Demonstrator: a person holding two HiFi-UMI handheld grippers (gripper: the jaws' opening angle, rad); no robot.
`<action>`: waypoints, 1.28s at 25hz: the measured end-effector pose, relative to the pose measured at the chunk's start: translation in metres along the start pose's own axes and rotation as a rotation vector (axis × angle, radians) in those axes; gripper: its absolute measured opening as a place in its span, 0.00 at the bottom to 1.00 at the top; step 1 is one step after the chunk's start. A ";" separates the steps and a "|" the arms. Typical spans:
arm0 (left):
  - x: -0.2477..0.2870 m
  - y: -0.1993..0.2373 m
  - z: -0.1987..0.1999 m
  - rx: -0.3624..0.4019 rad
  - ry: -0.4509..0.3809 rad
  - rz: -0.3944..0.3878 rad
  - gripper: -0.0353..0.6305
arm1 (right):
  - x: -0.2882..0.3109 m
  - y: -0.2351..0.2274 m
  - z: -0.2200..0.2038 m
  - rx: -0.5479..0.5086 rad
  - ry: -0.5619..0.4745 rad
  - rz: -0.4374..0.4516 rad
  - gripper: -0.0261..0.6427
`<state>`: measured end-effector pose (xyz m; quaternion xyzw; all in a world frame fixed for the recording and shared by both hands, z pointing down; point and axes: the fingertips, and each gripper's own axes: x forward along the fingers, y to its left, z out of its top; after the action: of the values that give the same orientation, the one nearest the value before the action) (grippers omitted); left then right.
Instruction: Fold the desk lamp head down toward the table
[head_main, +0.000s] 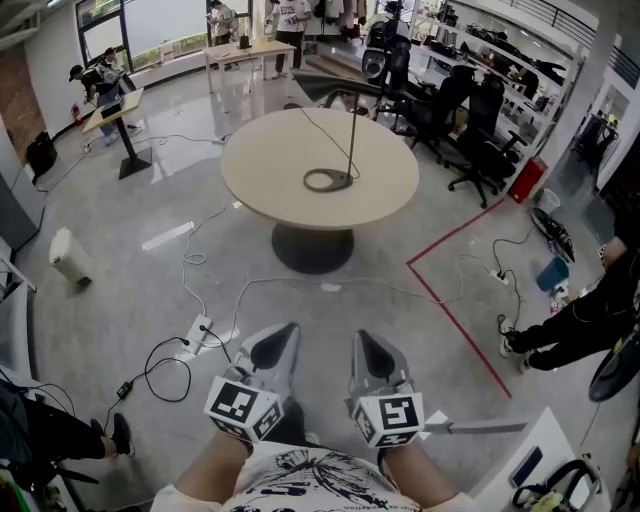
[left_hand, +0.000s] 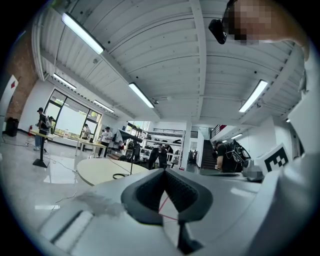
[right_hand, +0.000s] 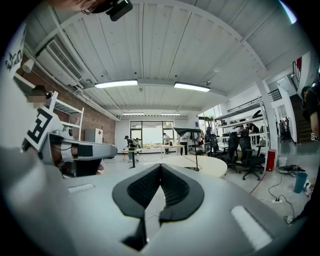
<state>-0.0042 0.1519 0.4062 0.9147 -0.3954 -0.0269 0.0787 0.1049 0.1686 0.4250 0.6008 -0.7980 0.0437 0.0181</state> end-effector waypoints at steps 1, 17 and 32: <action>0.002 0.004 -0.002 -0.005 0.004 0.000 0.06 | 0.003 0.000 -0.002 0.001 0.006 -0.001 0.05; 0.099 0.116 0.014 -0.060 0.045 -0.044 0.06 | 0.135 -0.032 0.005 -0.022 0.063 -0.040 0.05; 0.189 0.246 0.050 -0.061 0.032 -0.085 0.06 | 0.280 -0.051 0.037 -0.067 0.032 -0.133 0.05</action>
<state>-0.0573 -0.1576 0.3997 0.9282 -0.3537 -0.0276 0.1119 0.0765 -0.1170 0.4130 0.6507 -0.7570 0.0251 0.0538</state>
